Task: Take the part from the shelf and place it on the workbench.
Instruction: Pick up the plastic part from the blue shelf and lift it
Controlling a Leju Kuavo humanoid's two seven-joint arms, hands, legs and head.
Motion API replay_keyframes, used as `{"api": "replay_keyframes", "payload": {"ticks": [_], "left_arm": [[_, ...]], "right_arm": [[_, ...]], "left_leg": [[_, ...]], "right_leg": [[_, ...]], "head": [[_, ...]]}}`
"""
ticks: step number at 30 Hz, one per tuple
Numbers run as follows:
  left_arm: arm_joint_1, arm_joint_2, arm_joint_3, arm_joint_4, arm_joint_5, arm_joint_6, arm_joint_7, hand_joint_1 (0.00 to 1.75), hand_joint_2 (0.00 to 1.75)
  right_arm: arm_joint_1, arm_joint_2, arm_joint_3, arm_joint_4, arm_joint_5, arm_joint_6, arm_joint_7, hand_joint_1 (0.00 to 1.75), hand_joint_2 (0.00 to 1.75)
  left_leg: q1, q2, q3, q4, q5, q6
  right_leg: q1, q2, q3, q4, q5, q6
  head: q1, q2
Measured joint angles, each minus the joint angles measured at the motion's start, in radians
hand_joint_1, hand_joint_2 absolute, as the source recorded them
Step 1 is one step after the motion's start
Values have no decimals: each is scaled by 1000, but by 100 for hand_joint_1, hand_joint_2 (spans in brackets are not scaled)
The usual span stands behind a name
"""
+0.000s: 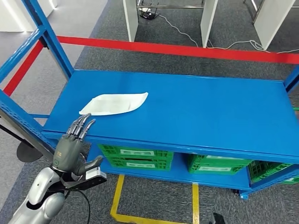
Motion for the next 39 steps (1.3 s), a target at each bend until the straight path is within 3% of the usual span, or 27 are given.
{"api": "replay_keyframes", "payload": {"ticks": [2,3,4,6,8,11,13,15,17,18,19,21,23,26,28,29,32,33,34,37,39], "left_arm": [[3,0,-1,0,0,0,0,0,0],[5,0,-1,0,0,0,0,0,0],[6,0,-1,0,0,0,0,0,0],[4,1,0,0,0,0,0,0,0],[4,2,0,0,0,0,0,0,0],[0,3,0,0,0,0,0,0,0],[-3,0,0,0,0,0,-1,0,0],[-4,-1,-1,1,0,-1,-1,0,0],[-4,-1,-1,4,0,-2,-1,0,0],[-4,-1,-2,5,0,-2,-1,0,0],[-4,-1,-2,6,0,-2,-1,0,0],[-5,-1,-2,8,-5,-2,2,0,0],[-9,1,0,9,-15,-3,8,0,0],[-13,4,0,11,-24,-5,13,0,0],[-17,8,0,12,-23,-15,13,0,0],[-21,12,0,12,-20,-25,12,0,0],[-34,26,-1,21,-4,-66,-6,0,0],[-41,32,-2,27,1,-80,-15,0,0],[-50,37,-3,35,5,-92,-25,0,0],[-92,53,-8,65,9,-117,-44,0,0],[-120,60,-10,86,9,-125,-49,0,0]], "right_arm": [[0,0,0,0,0,1,0,0,0],[1,0,-1,0,0,1,0,0,0],[1,0,-1,0,0,0,0,0,0],[2,1,-2,0,0,0,0,0,0],[0,4,-3,0,-1,0,0,0,0],[1,8,-4,0,4,-2,4,0,0],[1,9,-4,0,9,-4,8,0,0],[-2,8,-4,0,11,-4,12,0,0],[-3,8,-5,0,12,-3,16,0,0],[-2,8,-5,0,13,-3,18,0,0],[0,8,-5,0,13,-3,19,0,0],[0,8,-6,0,14,-4,21,0,0],[-1,8,-6,1,15,-3,22,0,0],[-3,8,-6,1,15,-3,26,0,0],[-1,8,-6,1,16,-3,27,0,0],[-1,8,-7,1,16,-2,27,0,0],[-1,8,-7,1,18,4,27,0,0],[1,8,-7,1,19,6,27,0,0],[1,8,-7,1,21,10,26,0,0],[1,9,-7,1,24,19,24,0,0],[1,11,-7,1,26,22,21,0,0]], "left_leg": [[2,-4,-73,111,-23,-4],[2,-5,-91,122,-6,-2],[2,-7,-90,94,31,3],[0,-25,-54,-24,124,20],[-6,-49,-26,-107,166,40],[-9,-50,-8,-150,161,54],[-1,-42,19,-193,160,56],[2,-33,38,-213,157,56],[2,-29,44,-210,147,56],[3,-27,48,-206,140,55],[4,-27,54,-202,133,52],[6,-26,65,-190,113,43],[3,-25,67,-172,97,31],[0,-24,63,-162,90,21],[2,-23,55,-135,70,12],[4,-23,38,-96,48,7],[7,-22,-58,88,-22,-3],[7,-22,-79,117,-20,-3],[7,-22,-82,109,3,0],[3,-23,-17,-63,115,18],[-4,-24,12,-134,138,31]], "right_leg": [[0,17,9,0,-8,-3],[1,25,15,0,-13,-2],[2,34,24,0,-18,-2],[2,48,37,-2,-29,0],[-1,60,43,-6,-35,8],[-7,67,44,-21,-35,27],[-2,47,32,-1,-51,35],[0,21,-22,95,-91,40],[-1,12,-92,203,-115,47],[-2,10,-110,217,-102,50],[-2,9,-109,195,-70,53],[-3,4,-69,85,6,56],[-2,2,-29,8,30,50],[0,6,-20,1,17,30],[-3,6,-13,-1,14,20],[-5,6,-10,-3,13,15],[-5,7,-6,-3,9,8],[-4,8,-5,-3,8,7],[-3,8,-3,-3,7,6],[0,12,5,-5,5,8],[-1,13,4,-9,7,16]], "head": [[0,0],[0,0],[0,0],[1,0],[5,0],[2,0],[7,0],[13,0],[14,0],[14,0],[14,0],[14,0],[15,0],[14,0],[11,0],[10,0],[8,0],[8,0],[8,0],[9,0],[8,0]]}}
